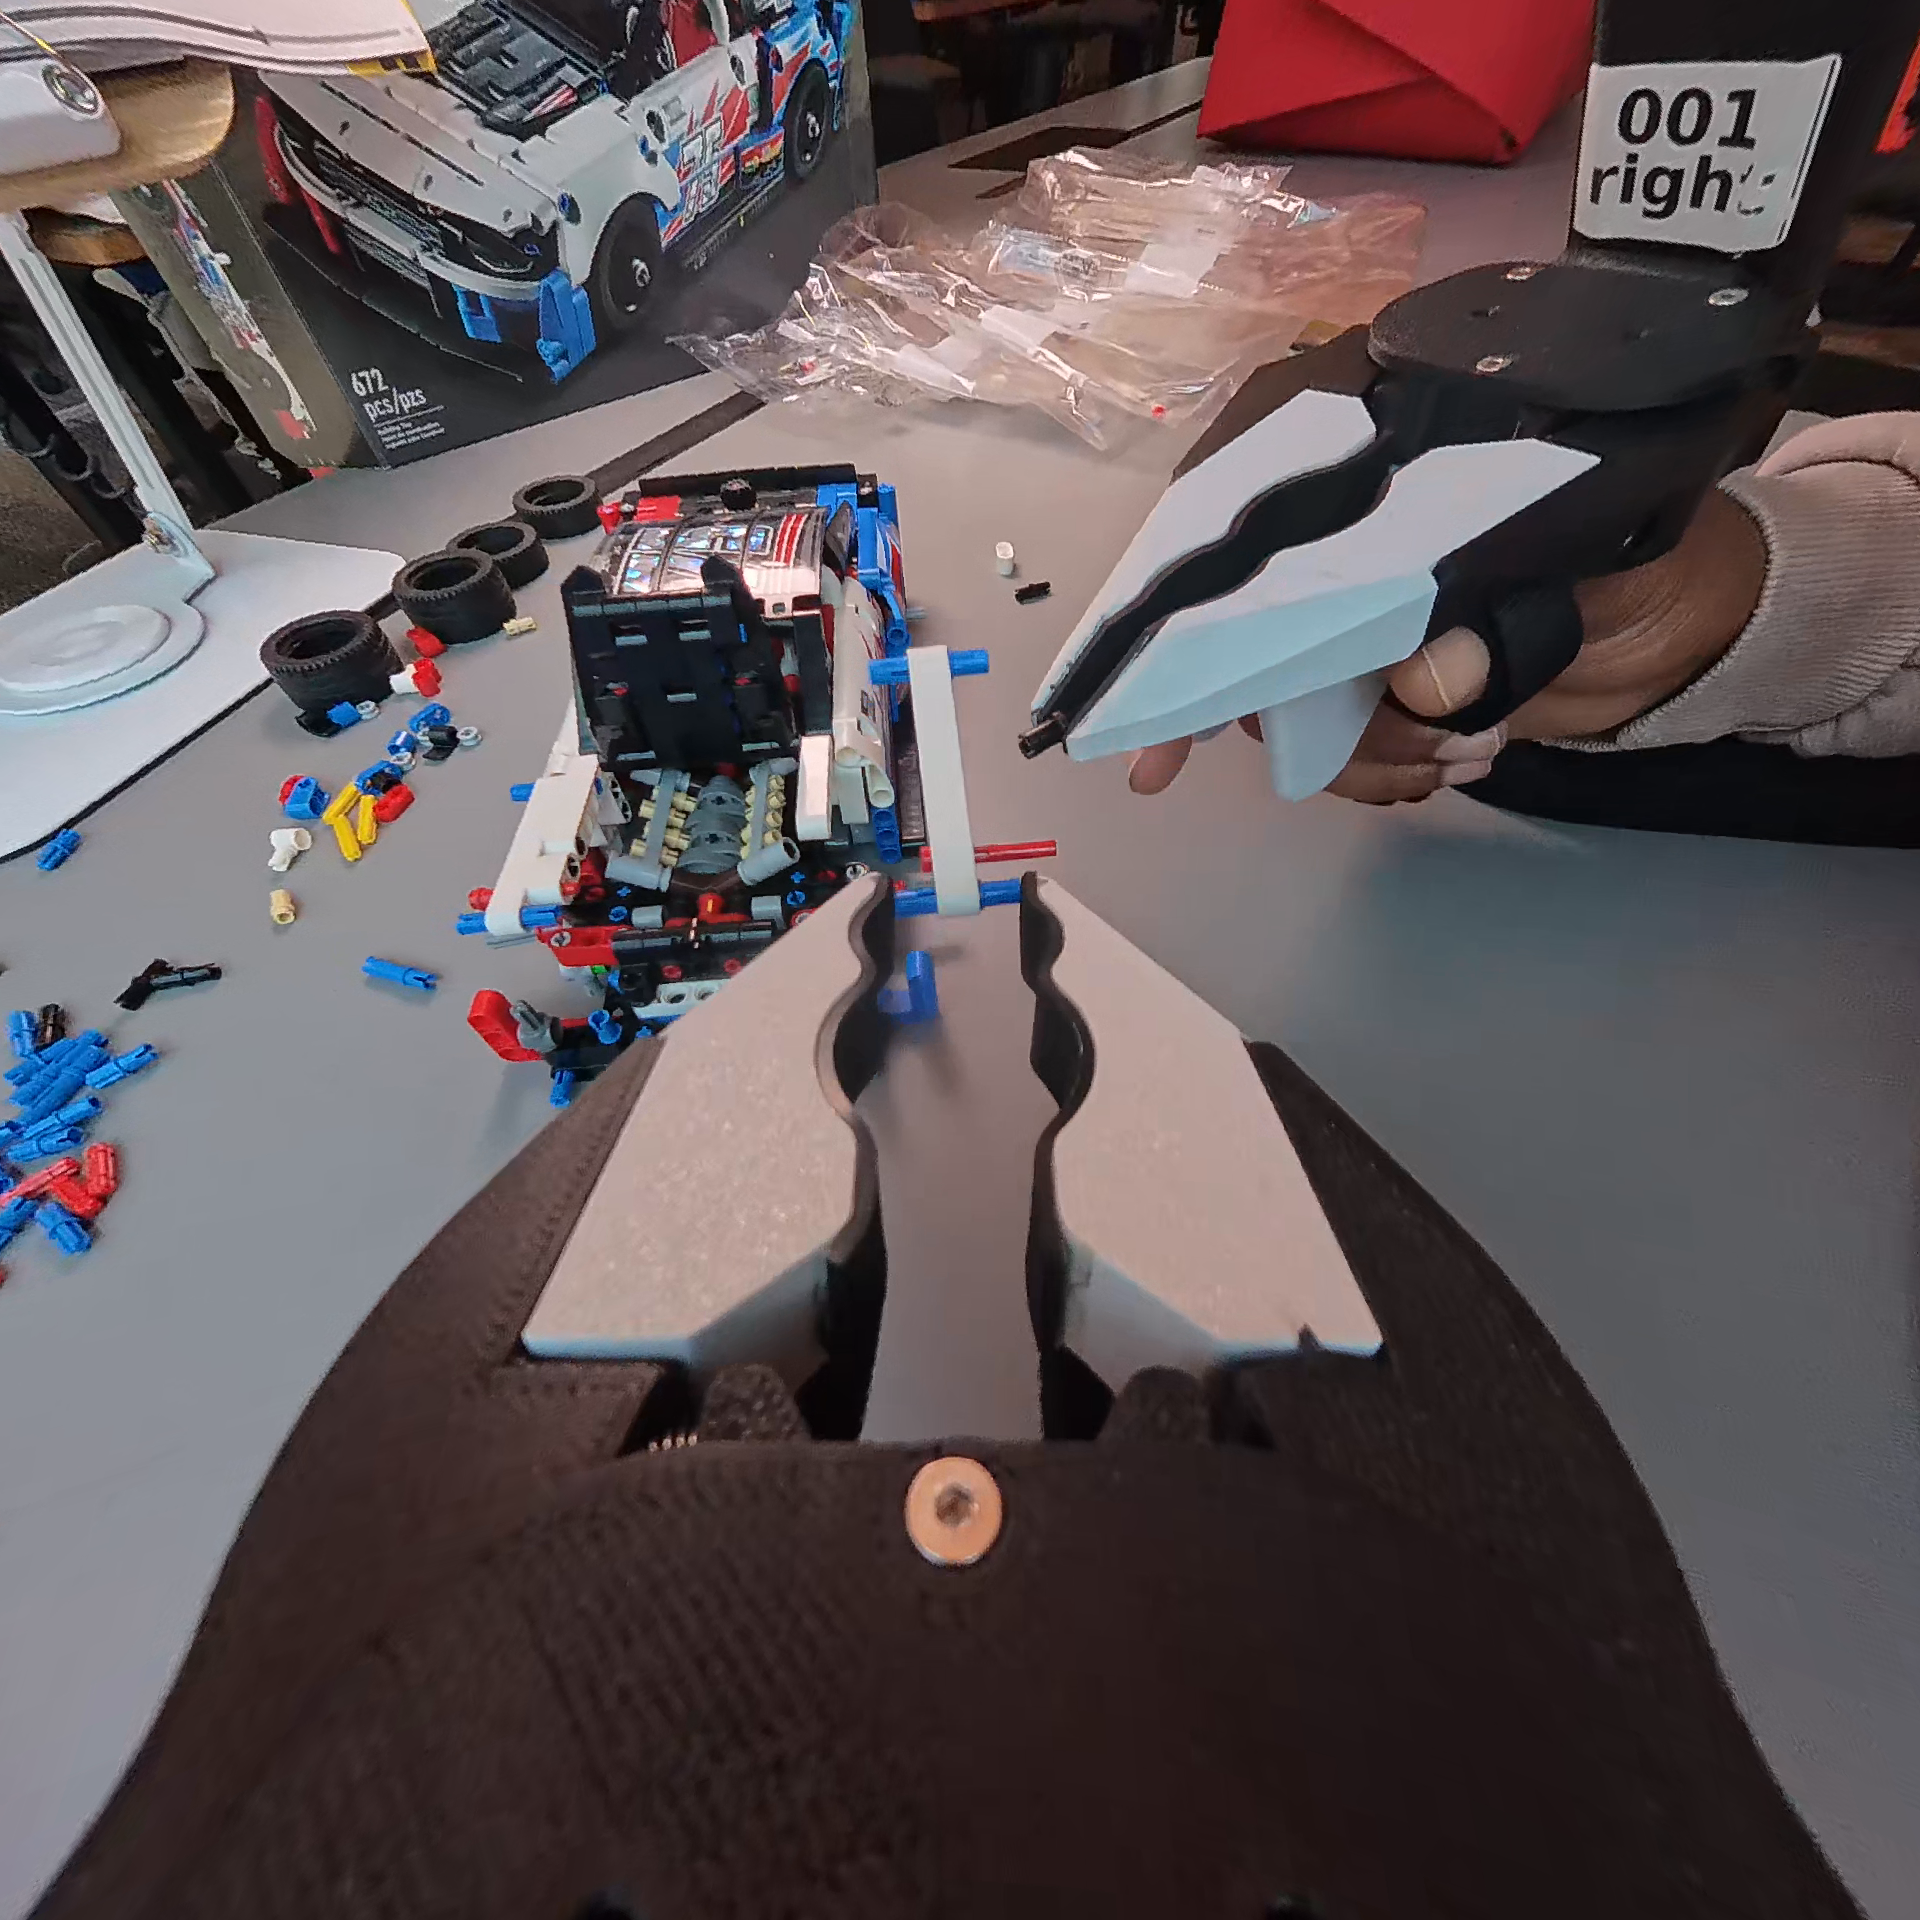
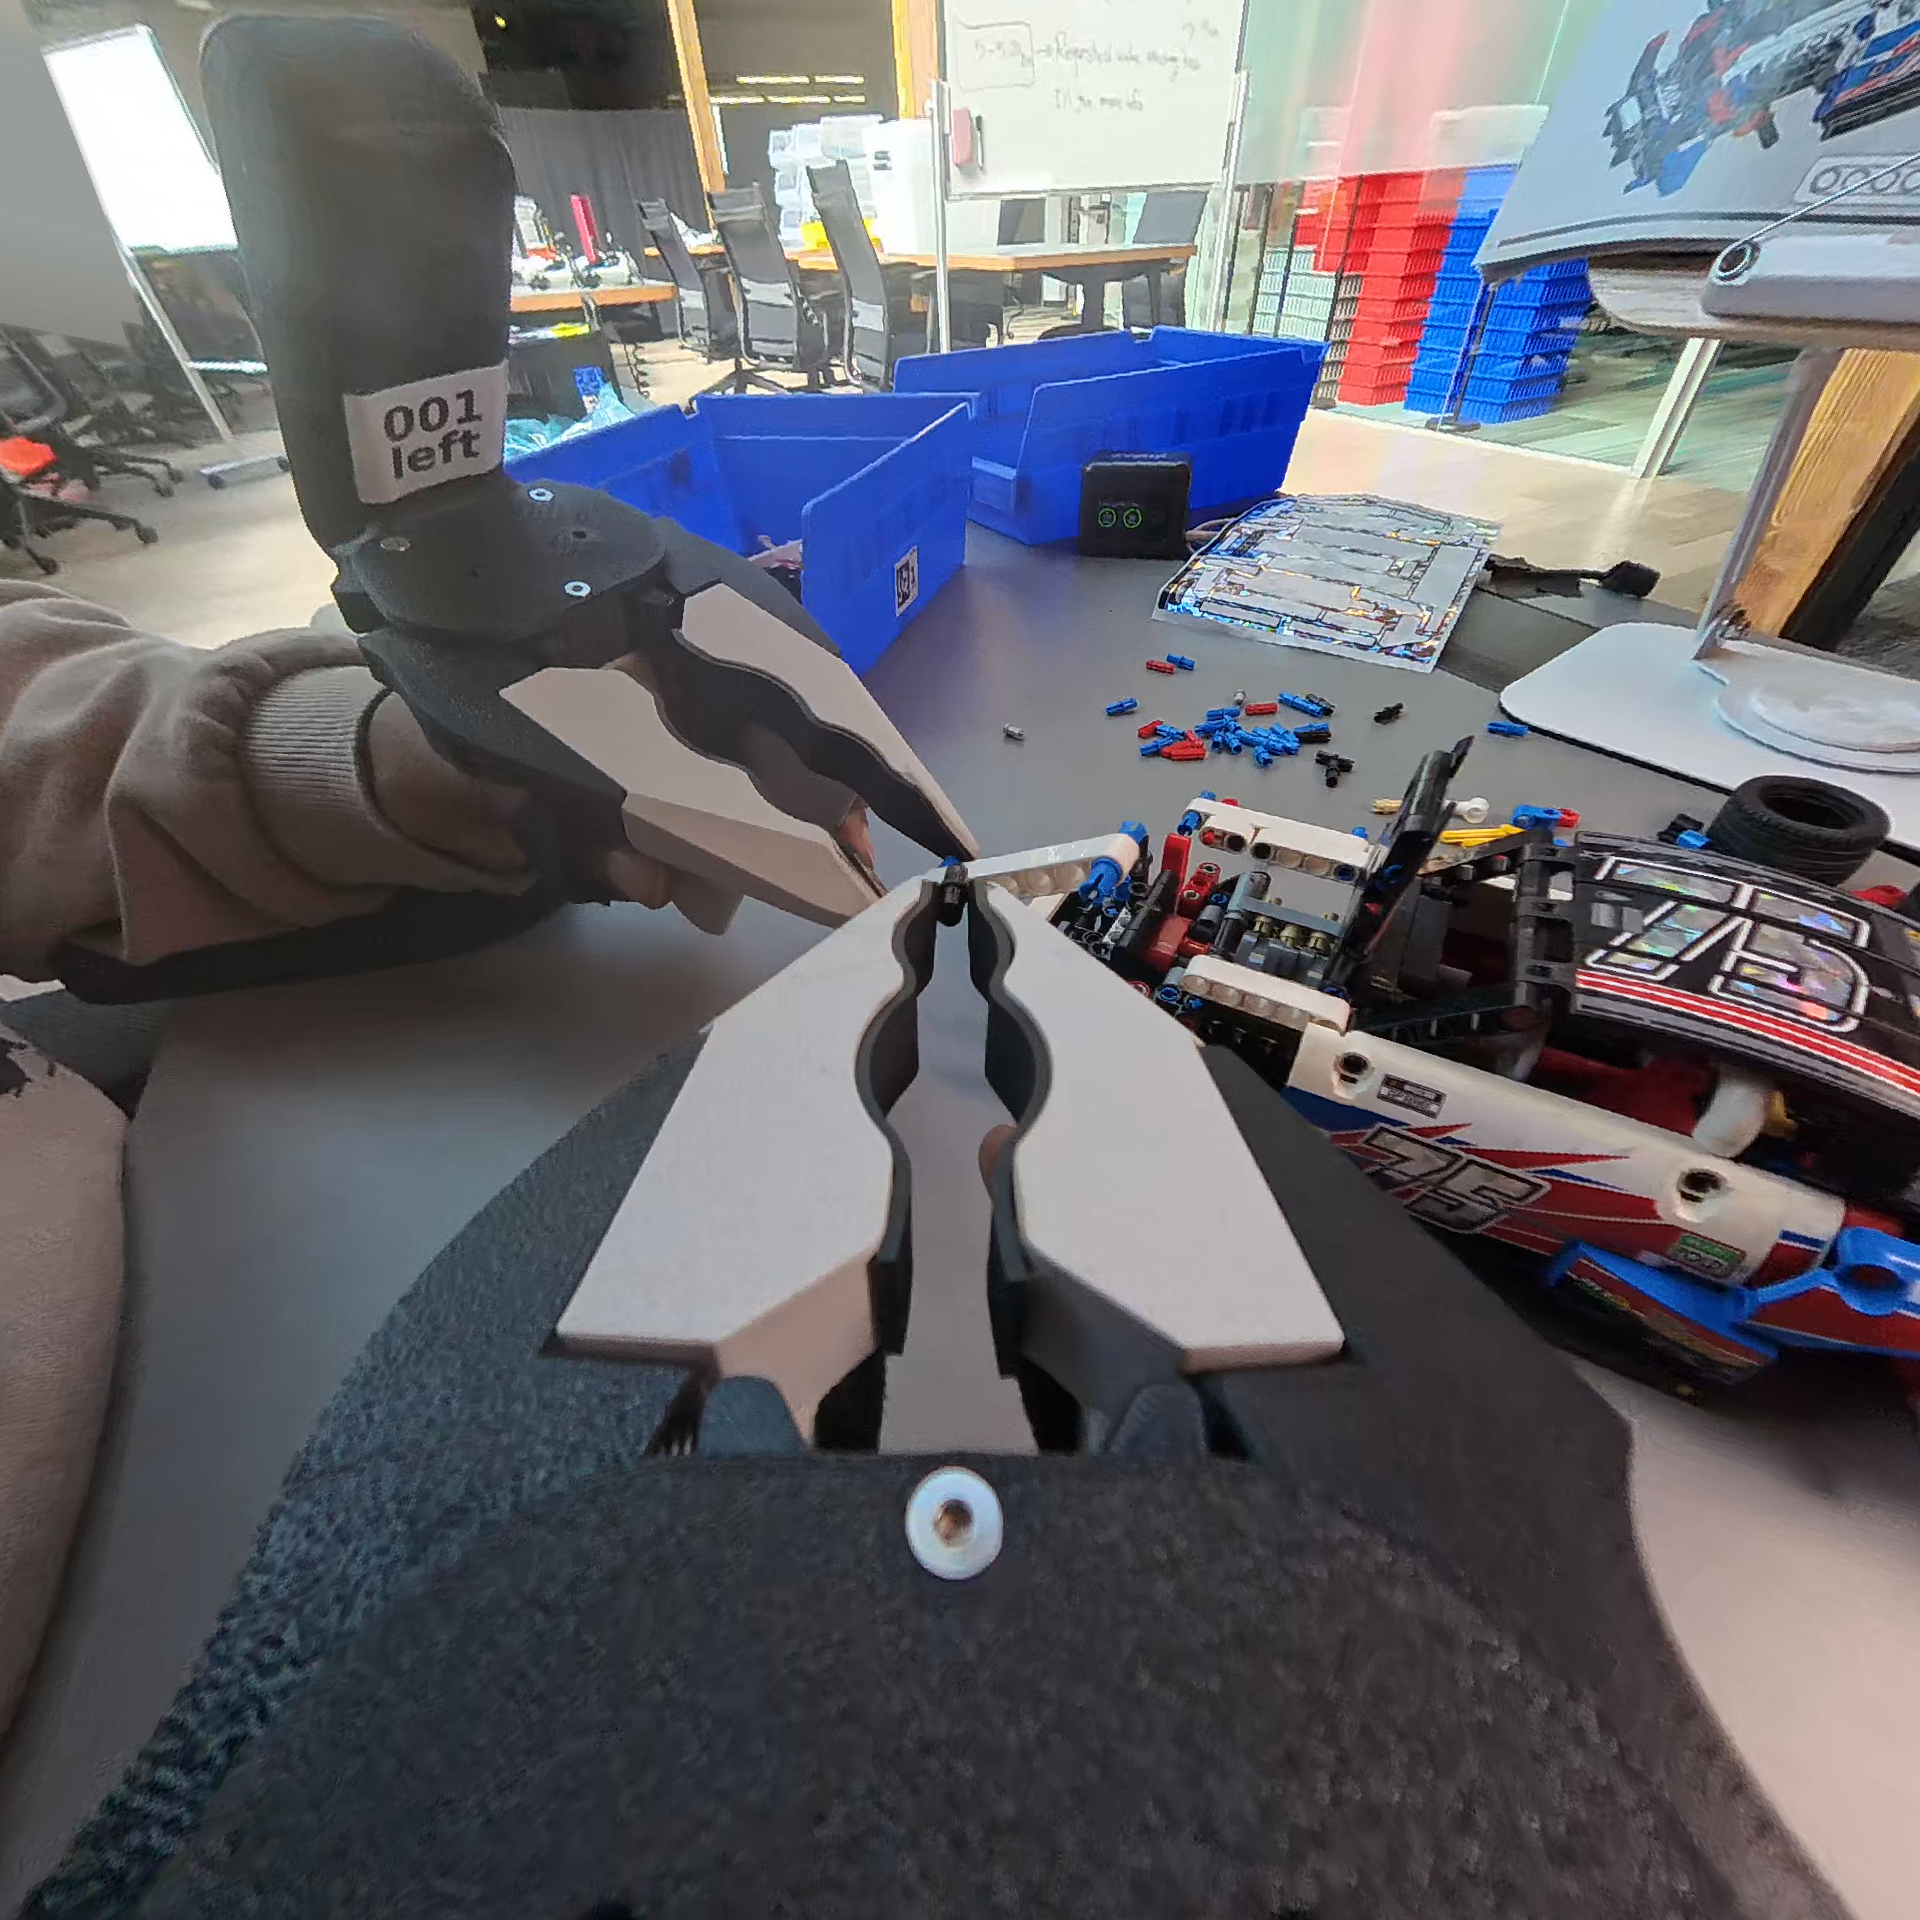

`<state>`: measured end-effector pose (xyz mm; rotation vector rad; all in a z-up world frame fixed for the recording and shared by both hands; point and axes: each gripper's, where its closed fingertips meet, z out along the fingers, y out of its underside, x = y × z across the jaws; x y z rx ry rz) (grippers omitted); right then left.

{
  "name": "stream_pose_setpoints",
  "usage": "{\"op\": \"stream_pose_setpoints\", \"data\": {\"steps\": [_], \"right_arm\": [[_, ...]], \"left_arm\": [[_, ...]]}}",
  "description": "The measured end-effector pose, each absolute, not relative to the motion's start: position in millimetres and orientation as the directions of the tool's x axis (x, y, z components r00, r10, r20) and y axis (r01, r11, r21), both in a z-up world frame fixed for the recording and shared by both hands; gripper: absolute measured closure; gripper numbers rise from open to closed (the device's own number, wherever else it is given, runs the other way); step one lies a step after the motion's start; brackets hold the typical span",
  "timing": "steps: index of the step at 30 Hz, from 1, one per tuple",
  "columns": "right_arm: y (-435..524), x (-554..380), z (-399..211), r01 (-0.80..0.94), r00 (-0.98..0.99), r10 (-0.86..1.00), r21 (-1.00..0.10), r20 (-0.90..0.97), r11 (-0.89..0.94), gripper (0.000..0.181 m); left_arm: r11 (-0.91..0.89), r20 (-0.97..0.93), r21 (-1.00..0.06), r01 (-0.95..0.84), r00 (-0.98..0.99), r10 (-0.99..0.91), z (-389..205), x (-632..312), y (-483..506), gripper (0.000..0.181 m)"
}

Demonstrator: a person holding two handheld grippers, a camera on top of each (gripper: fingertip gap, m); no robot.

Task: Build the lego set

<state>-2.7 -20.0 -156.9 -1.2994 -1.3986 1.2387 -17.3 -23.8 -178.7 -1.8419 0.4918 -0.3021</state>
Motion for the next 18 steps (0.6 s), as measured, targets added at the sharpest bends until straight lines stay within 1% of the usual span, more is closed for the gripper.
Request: {"op": "stream_pose_setpoints", "data": {"steps": [6, 14, 18], "right_arm": [[-19.8, -2.7, -158.8, 0.169, -0.1, 0.995, -0.986, -0.021, -0.004, 0.178], [-18.0, -2.0, -158.6, 0.175, -0.085, 0.994, -0.983, -0.072, -0.056, 0.178], [-22.1, -4.0, -159.7, 0.179, -0.085, 0.994, -0.983, -0.069, -0.053, 0.178]], "left_arm": [[-0.255, -0.062, -0.946, -0.202, 0.881, -0.468, -179.0, -15.3, -23.3, 0.159], [-0.23, -0.089, -0.949, -0.214, 0.885, -0.457, -174.1, -14.6, -24.1, 0.159], [-0.217, -0.106, -0.95, -0.225, 0.884, -0.455, -172.0, -13.5, -24.6, 0.159]]}}
